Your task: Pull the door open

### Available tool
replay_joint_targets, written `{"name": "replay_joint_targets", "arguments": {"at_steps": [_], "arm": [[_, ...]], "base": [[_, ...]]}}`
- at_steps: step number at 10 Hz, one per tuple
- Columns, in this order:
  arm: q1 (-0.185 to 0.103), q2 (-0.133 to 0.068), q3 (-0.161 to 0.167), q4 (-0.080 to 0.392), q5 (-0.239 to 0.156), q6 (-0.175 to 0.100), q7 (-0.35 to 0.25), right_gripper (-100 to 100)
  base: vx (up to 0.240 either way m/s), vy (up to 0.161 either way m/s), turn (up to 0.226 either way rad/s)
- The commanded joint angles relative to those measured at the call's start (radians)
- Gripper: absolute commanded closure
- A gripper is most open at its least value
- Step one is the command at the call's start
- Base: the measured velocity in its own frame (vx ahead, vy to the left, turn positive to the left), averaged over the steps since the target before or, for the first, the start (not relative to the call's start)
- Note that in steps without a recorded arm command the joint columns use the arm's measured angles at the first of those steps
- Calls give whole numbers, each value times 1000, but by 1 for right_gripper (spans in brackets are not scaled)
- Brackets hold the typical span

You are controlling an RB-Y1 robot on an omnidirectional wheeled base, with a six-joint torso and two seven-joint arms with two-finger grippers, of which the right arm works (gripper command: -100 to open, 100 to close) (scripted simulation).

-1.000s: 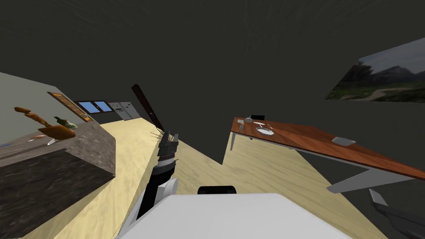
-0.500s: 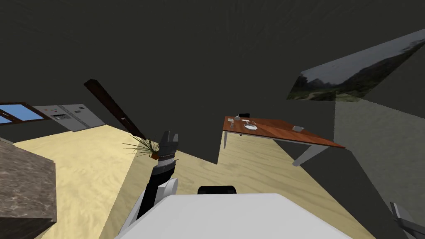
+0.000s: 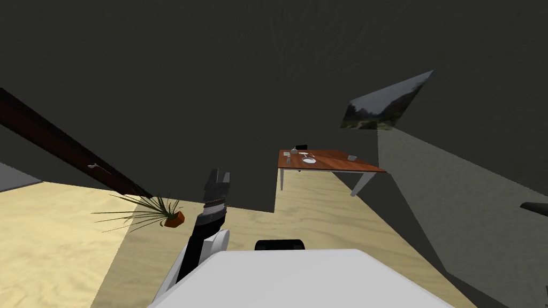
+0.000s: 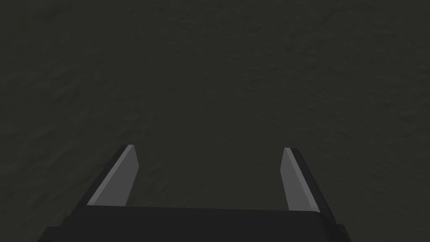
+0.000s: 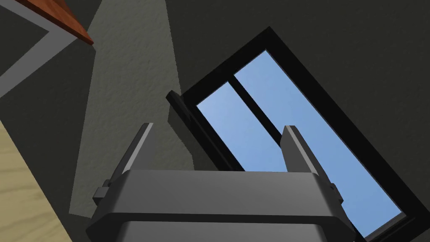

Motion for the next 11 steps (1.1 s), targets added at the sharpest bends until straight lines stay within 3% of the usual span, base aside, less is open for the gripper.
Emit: {"name": "replay_joint_targets", "arguments": {"at_steps": [1, 11], "arm": [[-9, 7, -28, 17, 6, -5, -23, -100], [-64, 3, -177, 144, 32, -23, -147, -100]], "base": [[7, 9, -313], [-6, -1, -305]]}}
